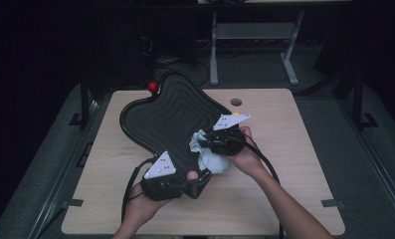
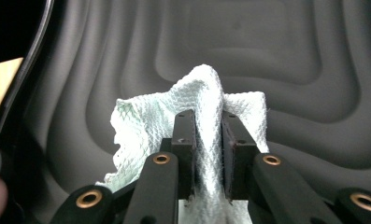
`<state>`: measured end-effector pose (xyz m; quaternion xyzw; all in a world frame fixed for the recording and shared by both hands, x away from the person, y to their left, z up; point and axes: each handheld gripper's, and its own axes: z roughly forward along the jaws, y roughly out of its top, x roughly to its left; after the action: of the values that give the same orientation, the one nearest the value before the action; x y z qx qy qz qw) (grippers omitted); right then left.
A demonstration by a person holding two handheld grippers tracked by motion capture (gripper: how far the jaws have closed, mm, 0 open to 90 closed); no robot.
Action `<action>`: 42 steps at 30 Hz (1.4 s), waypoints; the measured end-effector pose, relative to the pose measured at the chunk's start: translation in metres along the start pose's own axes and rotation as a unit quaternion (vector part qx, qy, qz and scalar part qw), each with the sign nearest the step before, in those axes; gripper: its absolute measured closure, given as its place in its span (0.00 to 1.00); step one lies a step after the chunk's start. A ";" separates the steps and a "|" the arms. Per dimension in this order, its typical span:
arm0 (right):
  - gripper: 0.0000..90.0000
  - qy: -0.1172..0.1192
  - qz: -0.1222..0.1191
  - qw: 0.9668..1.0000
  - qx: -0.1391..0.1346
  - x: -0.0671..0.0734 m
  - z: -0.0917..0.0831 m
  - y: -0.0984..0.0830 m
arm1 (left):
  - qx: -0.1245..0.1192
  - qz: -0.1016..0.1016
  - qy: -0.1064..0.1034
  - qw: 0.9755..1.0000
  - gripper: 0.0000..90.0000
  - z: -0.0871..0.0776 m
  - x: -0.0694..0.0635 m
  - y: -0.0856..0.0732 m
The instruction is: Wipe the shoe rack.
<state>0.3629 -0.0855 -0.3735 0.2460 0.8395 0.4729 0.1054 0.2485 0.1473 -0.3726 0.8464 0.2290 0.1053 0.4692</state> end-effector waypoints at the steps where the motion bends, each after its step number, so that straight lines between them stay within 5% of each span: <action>1: 0.86 -0.013 0.006 1.000 0.001 -0.007 -0.001 -0.001 | 0.001 0.001 0.001 1.000 0.67 0.000 0.000 0.000; 3: 0.86 -0.027 0.016 0.999 0.003 -0.015 -0.003 -0.002 | 0.000 0.000 0.002 1.000 0.67 0.000 0.000 0.000; 4: 0.86 -0.047 0.041 0.998 0.003 -0.031 -0.006 -0.005 | 0.000 0.000 0.002 1.000 0.67 0.000 0.000 0.000; 6: 0.86 -0.045 0.056 0.997 0.003 -0.035 -0.008 -0.009 | 0.000 0.000 0.001 1.000 0.67 0.000 0.000 0.000; 11: 0.86 -0.017 0.020 1.000 0.008 -0.015 -0.006 -0.008 | 0.000 0.000 -0.001 1.000 0.67 0.000 0.000 0.000; 18: 0.86 -0.053 0.058 0.997 0.010 -0.046 -0.011 -0.011 | 0.001 0.002 0.005 1.000 0.67 -0.001 -0.001 -0.001; 21: 0.86 -0.045 0.055 0.997 0.013 -0.039 -0.012 -0.014 | 0.001 0.003 0.002 1.000 0.67 -0.002 -0.001 -0.001; 23: 0.86 -0.036 0.027 0.999 0.018 -0.031 -0.012 -0.011 | 0.001 0.002 0.004 1.000 0.67 -0.002 -0.002 -0.002; 29: 0.86 -0.064 0.062 0.996 0.015 -0.054 -0.015 -0.013 | 0.002 0.000 0.005 1.000 0.67 -0.004 -0.002 -0.003; 35: 0.86 -0.032 0.021 0.999 0.018 -0.034 -0.011 -0.007 | 0.002 -0.002 0.002 1.000 0.67 -0.011 -0.005 -0.007; 39: 0.86 -0.056 0.042 0.998 0.009 -0.050 -0.011 -0.003 | 0.001 -0.003 0.004 1.000 0.67 -0.013 -0.008 -0.008; 42: 0.86 -0.049 0.047 0.998 0.011 -0.049 -0.009 -0.002 | 0.002 -0.002 0.002 1.000 0.67 -0.014 -0.009 -0.008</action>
<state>0.4005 -0.1181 -0.3727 0.3088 0.8264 0.4551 0.1211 0.2325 0.1569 -0.3720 0.8465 0.2323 0.1057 0.4672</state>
